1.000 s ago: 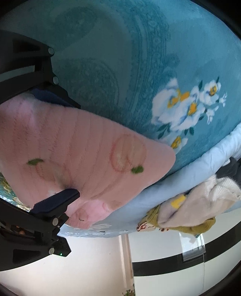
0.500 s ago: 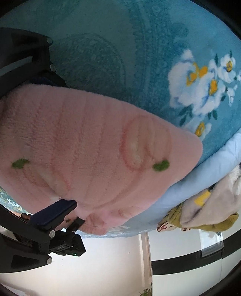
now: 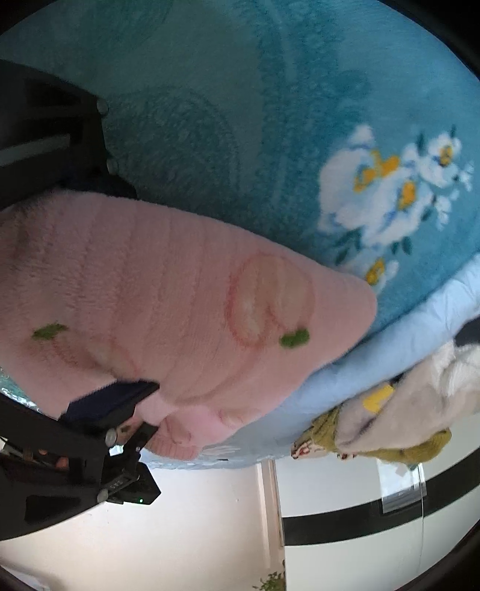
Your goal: Fold clothes
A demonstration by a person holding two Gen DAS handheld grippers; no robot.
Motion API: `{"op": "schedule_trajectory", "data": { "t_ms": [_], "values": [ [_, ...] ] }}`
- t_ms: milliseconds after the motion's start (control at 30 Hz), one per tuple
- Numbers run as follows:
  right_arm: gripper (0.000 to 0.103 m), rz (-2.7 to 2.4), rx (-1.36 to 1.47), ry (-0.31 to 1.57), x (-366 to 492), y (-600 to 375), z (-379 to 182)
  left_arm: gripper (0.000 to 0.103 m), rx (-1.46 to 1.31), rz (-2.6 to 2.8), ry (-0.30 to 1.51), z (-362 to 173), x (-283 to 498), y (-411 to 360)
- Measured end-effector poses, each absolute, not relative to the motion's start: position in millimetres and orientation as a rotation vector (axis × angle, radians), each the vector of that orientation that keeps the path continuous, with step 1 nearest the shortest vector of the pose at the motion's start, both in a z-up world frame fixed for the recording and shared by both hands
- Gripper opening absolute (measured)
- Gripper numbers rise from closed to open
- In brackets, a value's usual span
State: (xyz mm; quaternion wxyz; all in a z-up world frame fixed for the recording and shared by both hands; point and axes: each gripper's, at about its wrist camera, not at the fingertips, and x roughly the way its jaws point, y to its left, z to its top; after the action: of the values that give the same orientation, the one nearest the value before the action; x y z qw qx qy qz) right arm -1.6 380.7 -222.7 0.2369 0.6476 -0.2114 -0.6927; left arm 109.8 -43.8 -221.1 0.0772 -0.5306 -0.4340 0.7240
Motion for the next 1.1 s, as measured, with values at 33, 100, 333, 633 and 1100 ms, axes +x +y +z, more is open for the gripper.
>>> {"op": "schedule_trajectory", "data": {
  "t_ms": [33, 100, 333, 633, 1100],
  "values": [
    [0.074, -1.903, 1.787, -0.577, -1, 380, -222, 0.07, -1.591, 2.181, -1.285, -219, 111, -42],
    [0.064, -1.906, 1.795, -0.559, 0, 378, -219, 0.06, -1.597, 2.214, -1.238, -212, 113, -38],
    [0.046, -1.908, 1.743, -0.516, 12, 379, -191, 0.047, -1.563, 2.33, -1.103, -178, 124, -20],
    [0.045, -1.936, 1.672, -0.568, 37, 411, -165, 0.044, -1.499, 2.341, -0.939, -137, 139, 15],
    [0.045, -2.051, 1.585, -0.736, 58, 537, -144, 0.044, -1.541, 2.211, -0.649, -104, 136, 140]
  ]
}}
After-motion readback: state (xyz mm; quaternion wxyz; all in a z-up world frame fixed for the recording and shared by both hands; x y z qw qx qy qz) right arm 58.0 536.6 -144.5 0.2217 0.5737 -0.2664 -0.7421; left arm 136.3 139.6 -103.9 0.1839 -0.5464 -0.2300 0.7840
